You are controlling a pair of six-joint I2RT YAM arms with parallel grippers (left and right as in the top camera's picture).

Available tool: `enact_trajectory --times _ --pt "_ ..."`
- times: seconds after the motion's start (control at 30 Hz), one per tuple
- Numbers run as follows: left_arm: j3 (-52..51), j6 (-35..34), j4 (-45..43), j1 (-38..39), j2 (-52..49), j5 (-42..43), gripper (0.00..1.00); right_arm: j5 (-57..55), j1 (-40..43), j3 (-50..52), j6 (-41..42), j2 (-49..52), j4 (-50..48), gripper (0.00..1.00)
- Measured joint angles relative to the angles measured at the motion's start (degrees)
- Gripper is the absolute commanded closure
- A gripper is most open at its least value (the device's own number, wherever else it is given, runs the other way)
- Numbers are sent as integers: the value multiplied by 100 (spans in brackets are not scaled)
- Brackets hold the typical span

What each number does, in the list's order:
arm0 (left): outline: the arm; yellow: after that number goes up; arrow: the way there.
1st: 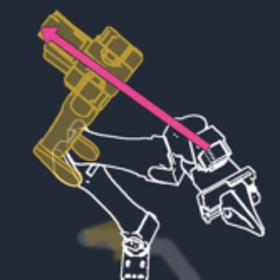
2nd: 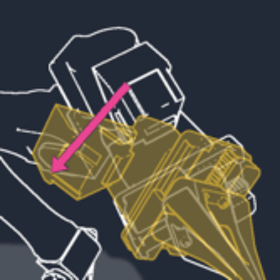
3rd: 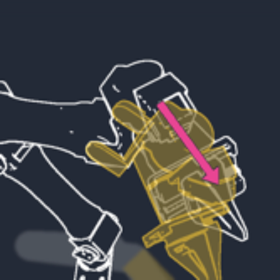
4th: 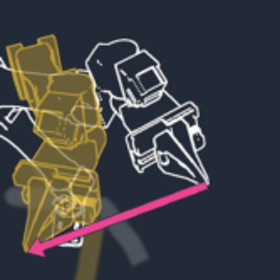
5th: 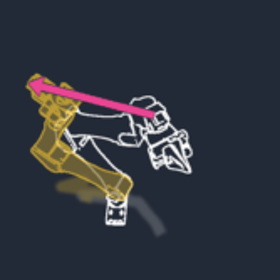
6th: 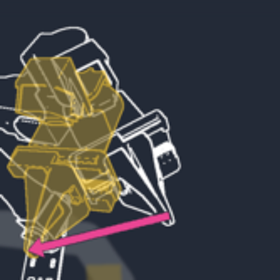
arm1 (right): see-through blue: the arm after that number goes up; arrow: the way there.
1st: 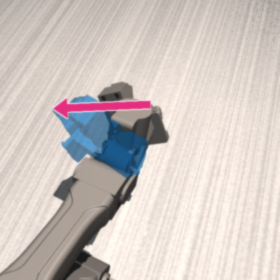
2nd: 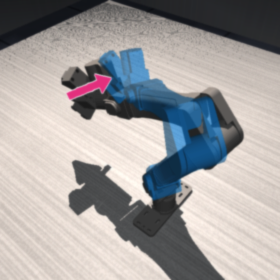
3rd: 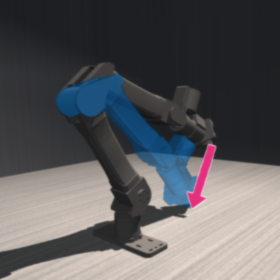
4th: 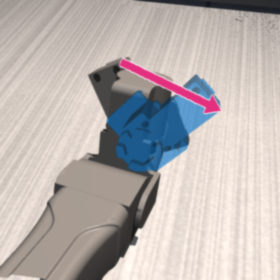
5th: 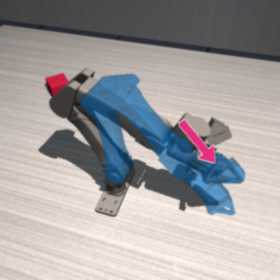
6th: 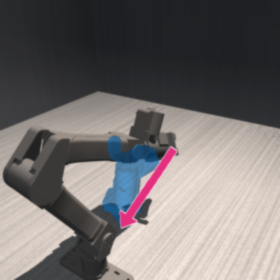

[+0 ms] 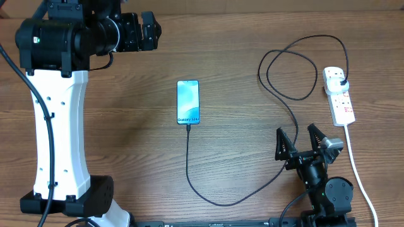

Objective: Plug charger to phone and switch on socket

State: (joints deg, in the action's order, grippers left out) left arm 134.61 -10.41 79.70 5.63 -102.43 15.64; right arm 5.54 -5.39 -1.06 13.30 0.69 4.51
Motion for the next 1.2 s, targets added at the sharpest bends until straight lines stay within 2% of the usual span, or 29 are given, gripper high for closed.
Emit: enact_trajectory --times 0.17,0.27,0.5,0.63,0.87,0.93,1.1,1.13,1.2 --pt "-81 0 -4 0 61 0 0 0 0 0 -2 0 -2 0" --pt "-479 7 -131 0 369 -66 0 0 0 0 -2 0 0 0" --pt "-2271 9 -254 0 2116 -295 1 0 0 0 0 0 4 0" --pt "-3589 11 -988 0 3233 -400 0 0 0 0 0 -2 0 0" --pt "-6330 26 -3161 0 4916 -859 0 2 0 0 2 -2 4 0" --pt "-7163 76 -4207 0 5399 -909 0 2 -2 0 0 0 4 0" --pt "-9138 356 -5974 0 6872 -990 0 -2 -2 0 9 -2 4 0" --pt "-9593 417 -6548 0 7184 -999 0 -2 0 0 13 0 0 0" --pt "-10111 492 -7012 0 7580 -1012 1 2 -2 0 13 -2 4 0"
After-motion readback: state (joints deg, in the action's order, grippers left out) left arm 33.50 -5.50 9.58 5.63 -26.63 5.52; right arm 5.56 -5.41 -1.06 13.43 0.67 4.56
